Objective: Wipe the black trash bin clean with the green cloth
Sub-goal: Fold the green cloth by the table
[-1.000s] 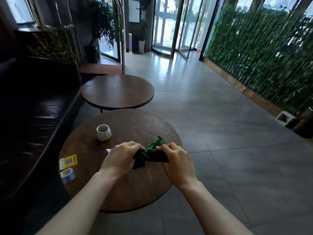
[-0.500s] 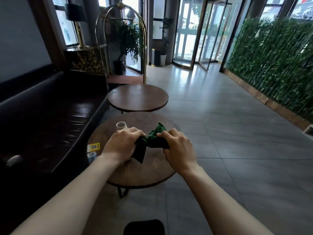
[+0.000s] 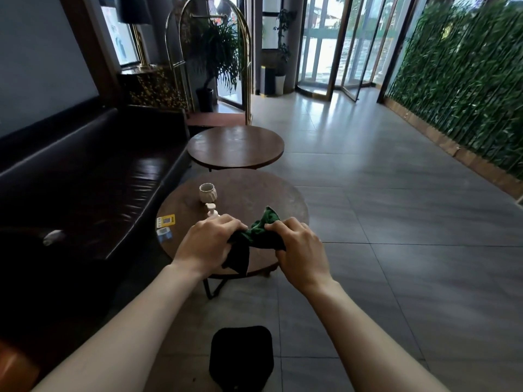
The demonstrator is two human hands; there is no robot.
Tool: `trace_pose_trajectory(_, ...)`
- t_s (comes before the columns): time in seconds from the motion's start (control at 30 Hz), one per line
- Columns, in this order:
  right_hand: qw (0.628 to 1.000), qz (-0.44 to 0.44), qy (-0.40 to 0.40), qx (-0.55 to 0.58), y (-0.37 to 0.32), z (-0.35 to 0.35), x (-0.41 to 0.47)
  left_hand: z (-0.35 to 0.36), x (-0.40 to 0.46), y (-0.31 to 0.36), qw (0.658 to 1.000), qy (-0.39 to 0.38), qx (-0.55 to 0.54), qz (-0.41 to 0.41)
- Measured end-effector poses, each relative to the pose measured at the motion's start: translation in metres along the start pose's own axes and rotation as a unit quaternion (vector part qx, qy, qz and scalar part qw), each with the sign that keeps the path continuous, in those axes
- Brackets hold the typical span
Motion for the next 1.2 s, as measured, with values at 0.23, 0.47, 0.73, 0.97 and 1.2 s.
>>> trace_pose_trajectory(0.23,1.0,0.019,-0.001,-0.006,-0.004,0.019,-0.008,0.009,-0.009,-0.008,1.0,-0.013,-0.013,0.009)
trace_pose_trajectory(0.47,0.999,0.032,-0.014,-0.006,-0.014,0.07,-0.017,0.044,-0.033,-0.045,0.999,-0.035,-0.035,0.003)
trace_pose_trajectory(0.73,0.998,0.052,-0.039,-0.001,-0.008,0.147,-0.026,0.113,-0.061,-0.086,0.995,-0.071,-0.062,-0.018)
trace_pose_trajectory(0.97,0.998,0.05,-0.035,0.024,0.028,0.231,-0.026,0.191,-0.067,-0.113,0.995,-0.045,-0.082,-0.044)
trace_pose_trajectory(1.2,0.998,0.044,-0.018,0.029,0.078,0.321,-0.038,0.29,-0.071,-0.136,0.992,-0.037,-0.109,-0.044)
Point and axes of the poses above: each hand's wrist, its own x-axis towards the middle knuckle, its own z-axis out of the palm, y = z × x, the point moved 2 cm from there along x, towards the middle knuckle, and after that the axes turned 8 degrees about -y, right-handed, at the moved point
